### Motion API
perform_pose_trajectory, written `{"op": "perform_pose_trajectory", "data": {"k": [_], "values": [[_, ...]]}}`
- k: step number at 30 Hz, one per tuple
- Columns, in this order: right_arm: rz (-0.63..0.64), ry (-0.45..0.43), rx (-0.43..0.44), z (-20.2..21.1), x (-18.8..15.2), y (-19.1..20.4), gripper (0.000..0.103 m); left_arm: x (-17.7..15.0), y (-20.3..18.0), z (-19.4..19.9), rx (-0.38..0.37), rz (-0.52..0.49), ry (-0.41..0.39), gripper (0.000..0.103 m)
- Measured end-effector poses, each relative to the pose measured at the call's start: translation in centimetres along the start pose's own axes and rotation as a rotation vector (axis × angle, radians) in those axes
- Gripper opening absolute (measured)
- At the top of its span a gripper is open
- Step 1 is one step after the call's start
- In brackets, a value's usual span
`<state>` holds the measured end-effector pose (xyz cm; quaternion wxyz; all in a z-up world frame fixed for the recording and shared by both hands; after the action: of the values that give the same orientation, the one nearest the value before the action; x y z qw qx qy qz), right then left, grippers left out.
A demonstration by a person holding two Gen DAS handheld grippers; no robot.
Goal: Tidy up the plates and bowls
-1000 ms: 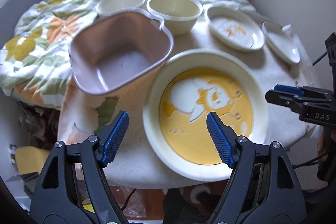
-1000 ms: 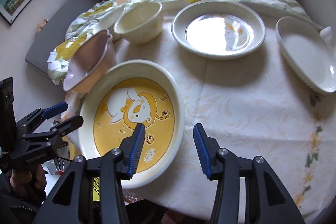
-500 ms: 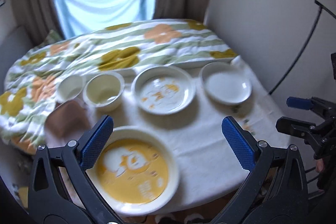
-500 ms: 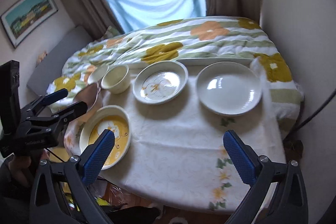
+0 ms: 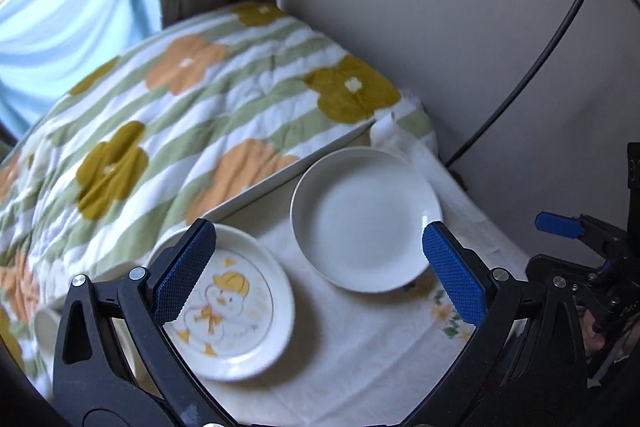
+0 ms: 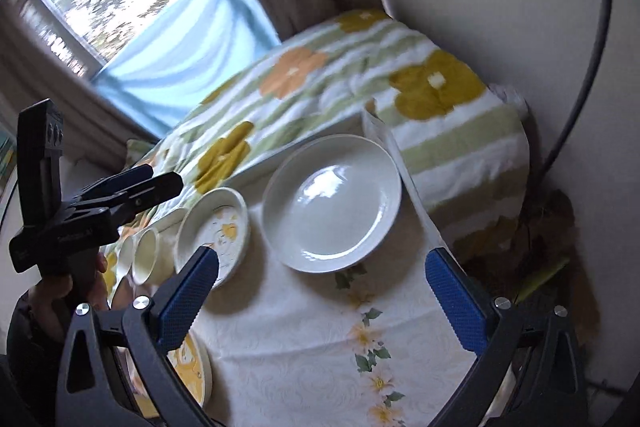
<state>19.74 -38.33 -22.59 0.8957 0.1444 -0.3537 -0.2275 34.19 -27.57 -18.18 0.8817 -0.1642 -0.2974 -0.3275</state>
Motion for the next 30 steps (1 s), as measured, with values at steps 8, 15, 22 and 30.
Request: {"op": "perform_pose_trajectory", "data": {"k": [8, 15, 22, 30], "values": [[-0.191, 0.040, -0.082, -6.8, -1.9, -2.8, 0.073, -2.2, 2.1, -12.2, -0.140, -0.055, 0.234, 0.062], [-0.276, 0.071, -0.166, -10.1, -2.8, -4.4, 0.044, -2.7, 3.1, -16.6, -0.210, -0.056, 0.303, 0.036], [-0.293, 0.077, -0.219, -11.2, -2.6, -5.3, 0.019, -2.6, 2.8, -17.1, -0.210, -0.093, 0.291, 0.019], [-0.276, 0.099, -0.204, -11.2, -2.6, -5.3, 0.019, -2.5, 2.5, -16.6, -0.183, -0.114, 0.267, 0.019]]}}
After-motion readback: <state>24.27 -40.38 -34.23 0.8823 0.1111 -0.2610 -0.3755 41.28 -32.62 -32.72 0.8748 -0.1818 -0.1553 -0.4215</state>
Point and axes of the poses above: each gripper's, at about its wrist camera, not at the fingertips, and z roughly against the way its jaws point, y to its left, x to its top, the point moved 4 cm from there along -z, roughly the way its jaws point, and after that the axes turned 7 degrees about -y, right-handed, at the moved point
